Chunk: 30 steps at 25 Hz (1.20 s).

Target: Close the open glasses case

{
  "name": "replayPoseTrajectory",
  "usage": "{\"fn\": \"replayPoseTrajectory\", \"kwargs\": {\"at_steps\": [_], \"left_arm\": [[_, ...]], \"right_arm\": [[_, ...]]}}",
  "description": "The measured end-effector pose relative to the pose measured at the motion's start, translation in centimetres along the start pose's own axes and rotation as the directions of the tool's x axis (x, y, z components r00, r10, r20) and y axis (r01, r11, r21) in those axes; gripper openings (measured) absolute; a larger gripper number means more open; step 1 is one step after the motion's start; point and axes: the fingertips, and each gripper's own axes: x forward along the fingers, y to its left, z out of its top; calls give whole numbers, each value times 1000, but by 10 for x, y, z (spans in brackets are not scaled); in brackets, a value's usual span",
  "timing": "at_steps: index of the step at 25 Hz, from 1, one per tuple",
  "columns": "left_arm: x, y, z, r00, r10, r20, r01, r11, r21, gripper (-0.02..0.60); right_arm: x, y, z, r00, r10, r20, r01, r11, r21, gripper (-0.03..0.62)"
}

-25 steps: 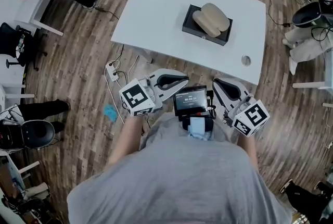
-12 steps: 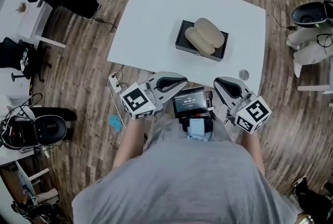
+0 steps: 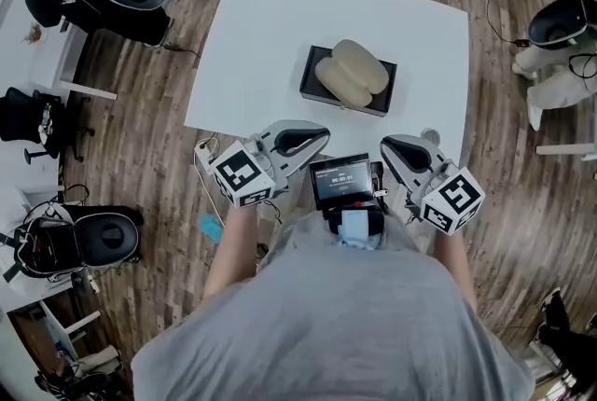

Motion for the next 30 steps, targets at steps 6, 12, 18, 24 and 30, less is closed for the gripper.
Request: {"fn": "replayPoseTrajectory", "kwargs": {"at_steps": [6,12,18,24,30], "left_arm": [[28,2,14,1000,-11,0,11,1000,14,20],[31,18,18,1000,-24,-16,24,1000,12,20],[30,55,20,993,-31,-111,40,996,82,20],[45,93,26,969,-90,-229,136,972,191,21],[68,125,19,920,-128,-370,233,938,255,60]], "right_arm": [[-13,-28,16,1000,-3,9,3,1000,-10,34],[-8,-42,20,999,-31,5,31,999,5,34],[2,-58,18,995,-96,8,96,994,51,34],[20,-79,15,992,-124,-8,125,990,71,34],[43,-107,7,982,-176,-74,177,984,15,34]]}}
